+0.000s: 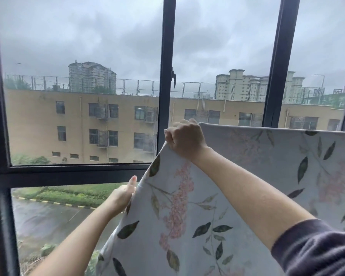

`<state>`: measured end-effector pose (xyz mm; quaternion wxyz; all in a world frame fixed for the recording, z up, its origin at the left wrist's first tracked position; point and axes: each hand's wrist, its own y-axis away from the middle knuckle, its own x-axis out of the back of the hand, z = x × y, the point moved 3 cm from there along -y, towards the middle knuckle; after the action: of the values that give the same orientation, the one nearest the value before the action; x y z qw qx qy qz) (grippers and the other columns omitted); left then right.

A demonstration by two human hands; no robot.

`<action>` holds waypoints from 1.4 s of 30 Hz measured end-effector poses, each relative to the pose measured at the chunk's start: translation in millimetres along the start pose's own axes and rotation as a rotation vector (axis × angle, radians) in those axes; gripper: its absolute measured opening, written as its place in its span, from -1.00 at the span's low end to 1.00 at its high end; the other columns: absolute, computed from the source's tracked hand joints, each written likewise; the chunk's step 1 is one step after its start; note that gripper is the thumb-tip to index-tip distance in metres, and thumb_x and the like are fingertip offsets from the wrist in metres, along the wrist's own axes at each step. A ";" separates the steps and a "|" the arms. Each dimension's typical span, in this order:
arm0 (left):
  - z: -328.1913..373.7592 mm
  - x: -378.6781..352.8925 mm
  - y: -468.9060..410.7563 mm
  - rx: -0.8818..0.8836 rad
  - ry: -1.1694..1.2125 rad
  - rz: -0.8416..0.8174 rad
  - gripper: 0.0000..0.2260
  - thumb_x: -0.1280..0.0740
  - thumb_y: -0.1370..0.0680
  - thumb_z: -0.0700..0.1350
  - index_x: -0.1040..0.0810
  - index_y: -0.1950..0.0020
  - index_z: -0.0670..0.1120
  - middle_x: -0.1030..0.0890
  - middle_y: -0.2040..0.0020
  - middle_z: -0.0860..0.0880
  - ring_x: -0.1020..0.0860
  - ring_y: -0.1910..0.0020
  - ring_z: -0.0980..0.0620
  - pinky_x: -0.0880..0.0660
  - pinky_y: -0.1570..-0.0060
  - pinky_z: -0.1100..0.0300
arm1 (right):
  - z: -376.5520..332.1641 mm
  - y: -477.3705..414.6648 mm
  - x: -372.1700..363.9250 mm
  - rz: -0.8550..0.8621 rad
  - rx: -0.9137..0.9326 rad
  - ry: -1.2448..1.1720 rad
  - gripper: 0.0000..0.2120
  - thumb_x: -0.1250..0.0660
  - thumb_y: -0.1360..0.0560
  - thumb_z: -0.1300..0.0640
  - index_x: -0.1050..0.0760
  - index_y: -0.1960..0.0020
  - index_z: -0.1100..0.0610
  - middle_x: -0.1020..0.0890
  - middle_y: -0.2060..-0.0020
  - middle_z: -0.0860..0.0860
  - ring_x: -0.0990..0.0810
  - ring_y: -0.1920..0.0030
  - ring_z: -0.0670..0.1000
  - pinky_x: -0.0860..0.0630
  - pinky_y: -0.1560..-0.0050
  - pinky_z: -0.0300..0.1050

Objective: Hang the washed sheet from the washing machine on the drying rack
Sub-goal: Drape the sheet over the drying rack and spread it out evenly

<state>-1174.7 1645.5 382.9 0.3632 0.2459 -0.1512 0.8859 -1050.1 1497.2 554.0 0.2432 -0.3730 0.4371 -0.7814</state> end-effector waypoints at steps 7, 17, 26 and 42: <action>-72.4 -23.5 2.4 0.407 0.229 -0.299 -0.28 -0.04 -0.47 0.46 -0.46 -0.32 -0.07 -0.55 -0.24 -0.14 -0.53 -0.19 -0.11 -0.44 -0.24 0.04 | -13.3 -2.5 1.3 0.017 0.006 0.023 -0.56 -0.07 -0.47 0.03 -0.53 0.48 0.11 -0.54 0.53 -0.02 -0.48 0.46 0.07 -0.33 0.25 -0.13; -47.5 56.8 27.6 0.101 0.953 -0.135 -0.75 -0.42 -0.41 -0.17 -0.58 -0.07 -0.19 -0.67 0.12 -0.15 -0.60 0.11 -0.06 -0.52 0.14 0.12 | -7.6 2.9 3.0 -0.012 -0.051 0.000 -0.58 -0.08 -0.45 0.05 -0.54 0.49 0.09 -0.56 0.53 -0.04 -0.45 0.45 0.05 -0.37 0.24 -0.11; 3.5 106.2 45.6 -0.100 1.137 0.057 -0.58 -0.15 -0.60 0.05 -0.72 0.19 -0.11 -0.69 0.21 -0.11 -0.65 0.17 -0.02 -0.57 0.21 0.17 | -14.4 -0.8 3.3 -0.025 -0.062 -0.027 -0.53 -0.04 -0.47 0.01 -0.55 0.48 0.10 -0.58 0.51 -0.03 -0.50 0.44 0.07 -0.41 0.20 -0.09; 65.6 213.1 34.4 -0.252 1.089 0.544 -0.86 -0.30 -0.57 -0.09 -0.59 0.07 -0.13 -0.62 0.26 -0.01 -0.58 0.21 0.09 -0.49 0.24 0.19 | 15.5 -12.9 14.8 -0.177 -0.157 -0.243 -0.55 0.02 -0.59 -0.09 -0.52 0.23 0.08 -0.65 0.24 0.07 -0.58 0.18 0.13 -0.36 -0.08 -0.03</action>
<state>-1309.1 1713.7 550.7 0.1756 -0.3333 -0.1052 0.9203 -1047.3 1485.5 575.9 0.1945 -0.5197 0.4296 -0.7124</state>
